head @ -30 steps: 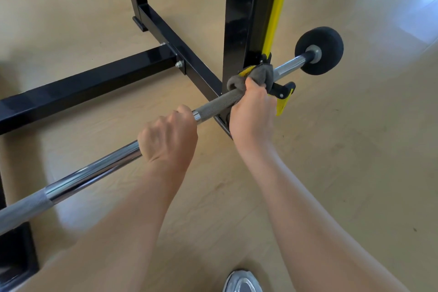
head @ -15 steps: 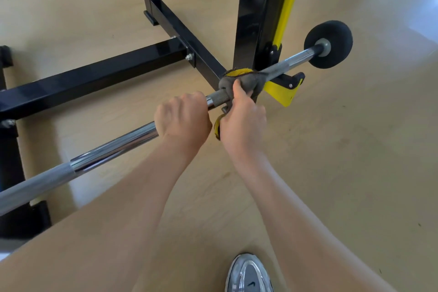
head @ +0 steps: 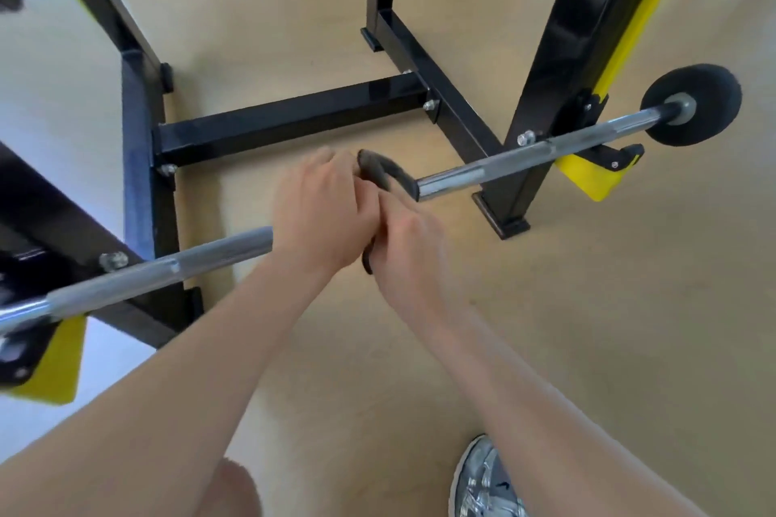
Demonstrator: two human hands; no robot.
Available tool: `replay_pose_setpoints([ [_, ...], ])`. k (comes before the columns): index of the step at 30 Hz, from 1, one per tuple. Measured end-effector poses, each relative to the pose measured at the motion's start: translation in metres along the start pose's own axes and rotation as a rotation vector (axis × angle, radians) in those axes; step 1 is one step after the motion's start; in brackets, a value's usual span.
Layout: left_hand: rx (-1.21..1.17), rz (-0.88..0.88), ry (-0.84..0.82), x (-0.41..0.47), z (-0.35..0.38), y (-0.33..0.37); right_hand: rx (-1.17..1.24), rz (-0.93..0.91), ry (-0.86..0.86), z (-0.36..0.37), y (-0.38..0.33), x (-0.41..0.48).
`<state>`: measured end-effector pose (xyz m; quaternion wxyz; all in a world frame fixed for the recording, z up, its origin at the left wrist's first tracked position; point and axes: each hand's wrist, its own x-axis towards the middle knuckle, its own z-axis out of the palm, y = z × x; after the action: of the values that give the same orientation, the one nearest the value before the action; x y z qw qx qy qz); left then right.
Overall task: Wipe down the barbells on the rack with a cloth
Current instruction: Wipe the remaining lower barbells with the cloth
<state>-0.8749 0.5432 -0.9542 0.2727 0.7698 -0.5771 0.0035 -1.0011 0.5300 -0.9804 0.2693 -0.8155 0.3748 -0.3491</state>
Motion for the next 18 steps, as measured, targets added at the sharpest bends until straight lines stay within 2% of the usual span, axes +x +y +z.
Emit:
replay_pose_setpoints([
  [2,-0.019,-0.127,0.123,-0.015,-0.022,-0.032,0.103,-0.001,-0.094,0.034,-0.033,-0.003],
  [4,-0.019,-0.227,0.208,-0.034,-0.043,-0.061,0.106,-0.036,-0.203,0.057,-0.06,-0.003],
  [7,0.052,-0.332,0.252,-0.057,-0.068,-0.088,0.104,-0.117,-0.345,0.07,-0.085,0.002],
  [10,0.104,-0.345,0.277,-0.069,-0.088,-0.1,0.152,-0.133,-0.482,0.064,-0.097,0.008],
  [16,0.186,-0.419,0.326,-0.094,-0.114,-0.131,-0.149,0.138,-0.395,0.011,-0.067,0.036],
  [18,0.266,-0.472,0.343,-0.101,-0.121,-0.137,-0.15,0.08,-0.438,0.017,-0.081,0.037],
])
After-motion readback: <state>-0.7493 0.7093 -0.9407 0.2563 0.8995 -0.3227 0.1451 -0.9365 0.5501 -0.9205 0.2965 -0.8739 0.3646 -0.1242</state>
